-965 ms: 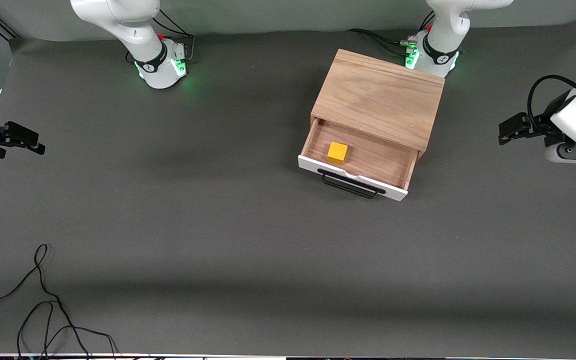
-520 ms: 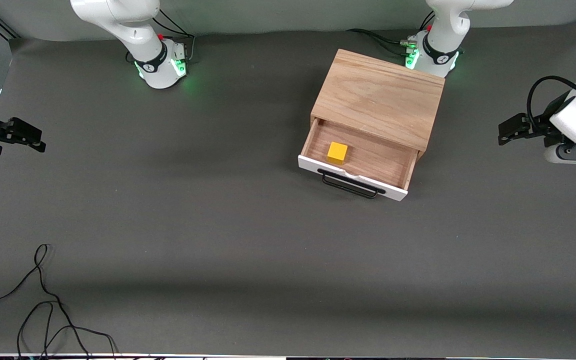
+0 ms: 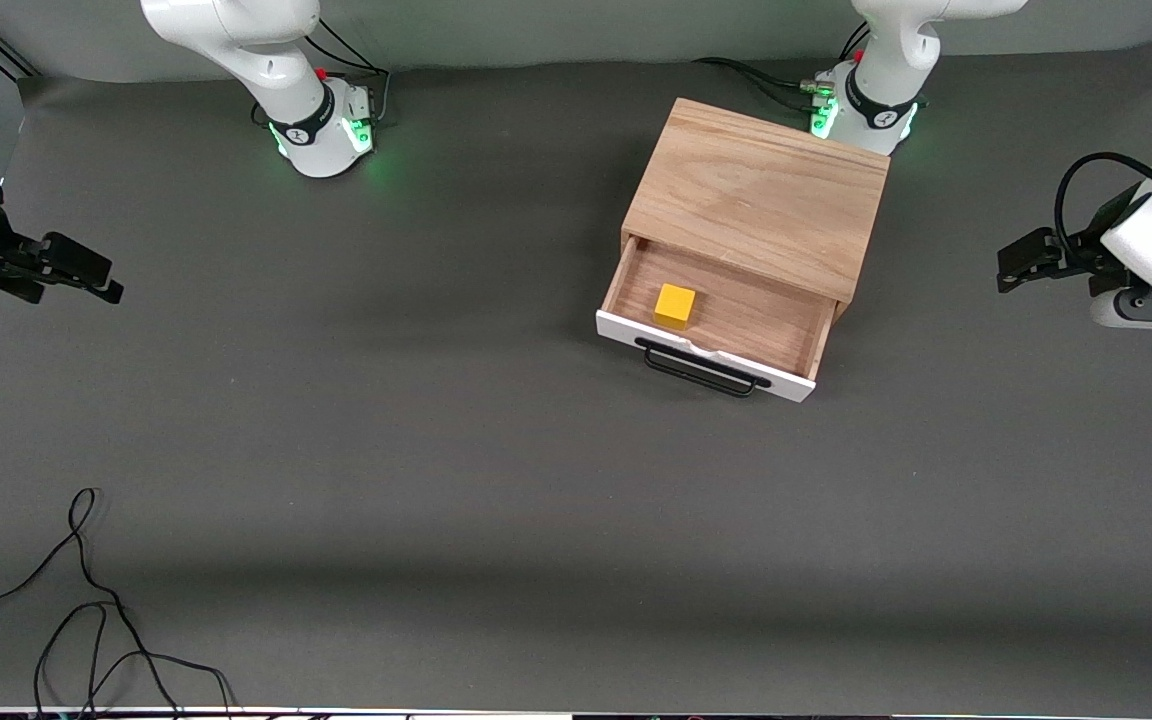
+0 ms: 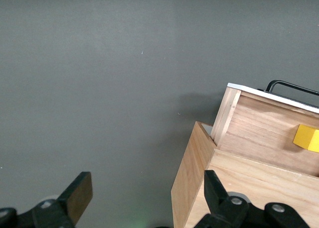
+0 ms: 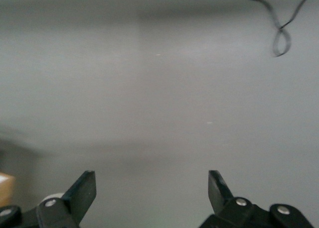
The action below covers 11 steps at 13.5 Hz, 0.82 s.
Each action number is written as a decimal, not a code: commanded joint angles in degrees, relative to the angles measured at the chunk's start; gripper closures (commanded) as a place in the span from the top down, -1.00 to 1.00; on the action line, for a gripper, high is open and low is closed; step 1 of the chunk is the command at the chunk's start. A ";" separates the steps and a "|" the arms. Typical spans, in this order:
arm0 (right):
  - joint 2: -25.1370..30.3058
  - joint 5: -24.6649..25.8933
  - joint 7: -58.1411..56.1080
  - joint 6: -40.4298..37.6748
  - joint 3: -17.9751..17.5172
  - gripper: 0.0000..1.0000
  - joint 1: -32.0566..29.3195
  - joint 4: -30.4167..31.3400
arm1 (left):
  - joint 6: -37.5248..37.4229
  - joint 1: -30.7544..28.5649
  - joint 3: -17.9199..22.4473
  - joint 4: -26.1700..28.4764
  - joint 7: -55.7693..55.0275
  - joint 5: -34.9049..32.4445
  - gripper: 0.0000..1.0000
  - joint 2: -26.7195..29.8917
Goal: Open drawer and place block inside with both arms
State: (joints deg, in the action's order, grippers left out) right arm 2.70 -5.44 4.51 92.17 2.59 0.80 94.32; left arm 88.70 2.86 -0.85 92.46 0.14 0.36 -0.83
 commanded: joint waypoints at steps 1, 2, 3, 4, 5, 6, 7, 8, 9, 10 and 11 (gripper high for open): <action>0.38 -3.53 4.01 -0.76 -0.30 0.99 -1.24 -0.63 | 0.51 0.48 0.41 -0.18 -0.23 -0.27 1.00 0.39; 0.47 -3.27 4.02 -0.68 -0.39 0.99 -1.24 -0.63 | 0.42 0.48 0.41 -0.18 -0.23 -0.27 1.00 0.39; 0.47 -2.92 3.41 -0.76 -0.48 0.99 -1.24 -0.54 | 0.42 0.48 0.41 -0.18 -0.23 -0.27 1.00 0.39; 0.47 -2.57 3.32 -0.76 -0.39 0.99 -1.24 -0.54 | 0.16 0.48 0.41 -0.18 -0.23 -0.27 1.00 0.39; 0.47 -1.69 2.97 -0.85 -0.48 0.99 -1.24 -0.46 | 0.07 0.48 0.41 -0.27 -0.23 -0.27 1.00 0.39; 0.47 -0.64 1.92 -1.20 -0.48 0.99 -1.24 -0.45 | 0.07 0.48 0.41 -0.27 -0.23 -0.27 1.00 0.39; 0.47 -0.37 1.39 -1.29 -0.56 0.99 -1.24 -0.54 | -0.02 0.48 0.41 -0.27 -0.23 -0.27 1.00 0.39; 0.47 -0.37 1.38 -1.29 -0.83 0.99 -1.24 -0.54 | -0.37 0.48 0.41 -0.27 -0.23 -0.27 1.00 0.39; 0.47 -0.28 1.38 -1.46 -0.91 0.99 -1.24 -0.54 | -0.54 0.48 0.41 -0.27 -0.23 -0.27 1.00 0.39; 0.47 -0.28 1.47 -1.90 -1.00 0.99 -1.24 -0.46 | -0.72 0.48 0.41 -0.27 -0.23 -0.27 1.00 0.39; 0.47 -0.28 1.38 -1.91 -1.09 0.99 -1.24 -0.54 | -1.16 0.48 0.41 -0.18 -0.23 -0.27 1.00 0.48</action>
State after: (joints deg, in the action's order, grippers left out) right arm 2.71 -6.57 6.71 91.29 2.37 0.23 94.29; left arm 88.52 2.86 -0.85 92.45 0.14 0.35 -0.83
